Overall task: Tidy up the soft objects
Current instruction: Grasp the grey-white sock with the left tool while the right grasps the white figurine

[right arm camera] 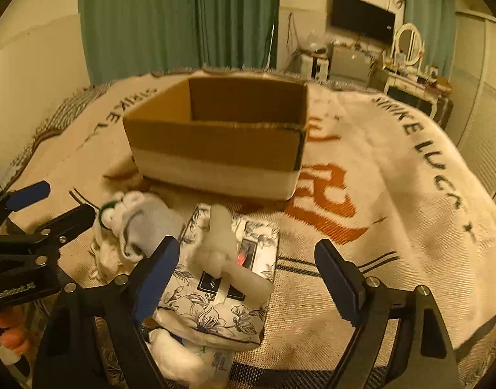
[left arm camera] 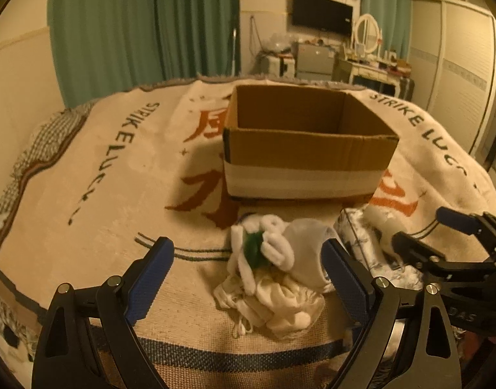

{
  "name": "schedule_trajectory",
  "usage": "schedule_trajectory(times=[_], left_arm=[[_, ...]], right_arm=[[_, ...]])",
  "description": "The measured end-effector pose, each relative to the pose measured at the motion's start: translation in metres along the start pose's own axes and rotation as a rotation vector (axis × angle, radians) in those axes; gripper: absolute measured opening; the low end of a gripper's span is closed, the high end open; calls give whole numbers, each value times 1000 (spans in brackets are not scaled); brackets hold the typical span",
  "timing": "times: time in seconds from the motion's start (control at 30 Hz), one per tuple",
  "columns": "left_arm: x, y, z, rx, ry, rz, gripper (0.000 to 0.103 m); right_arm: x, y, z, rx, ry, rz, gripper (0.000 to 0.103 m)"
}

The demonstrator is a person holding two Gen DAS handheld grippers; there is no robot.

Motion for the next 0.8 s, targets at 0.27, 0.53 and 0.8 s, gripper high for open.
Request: schedule_trajectory(times=[0.27,0.53,0.8], left_arm=[[17,-11,0,-24,-36,39,88],[56,-27,-9,-46,-133,100,76],[69,-51,-4,-80,-205,78,63]], right_arm=[[-1,-34,12,-100,7,-55,53],[5,-13,-2,-31,36,-73,30],[25,-18,0,-52,-24,-88,30]])
Point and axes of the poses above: each gripper's, at about its wrist camera, not at the fingertips, and y roughly against the way its jaws point, x to its right, z to its underside, the point moved 8 cm from there along -y, roughly the way its jaws point, and after that the axes turned 12 degrees about -y, right-handed, at the moved point
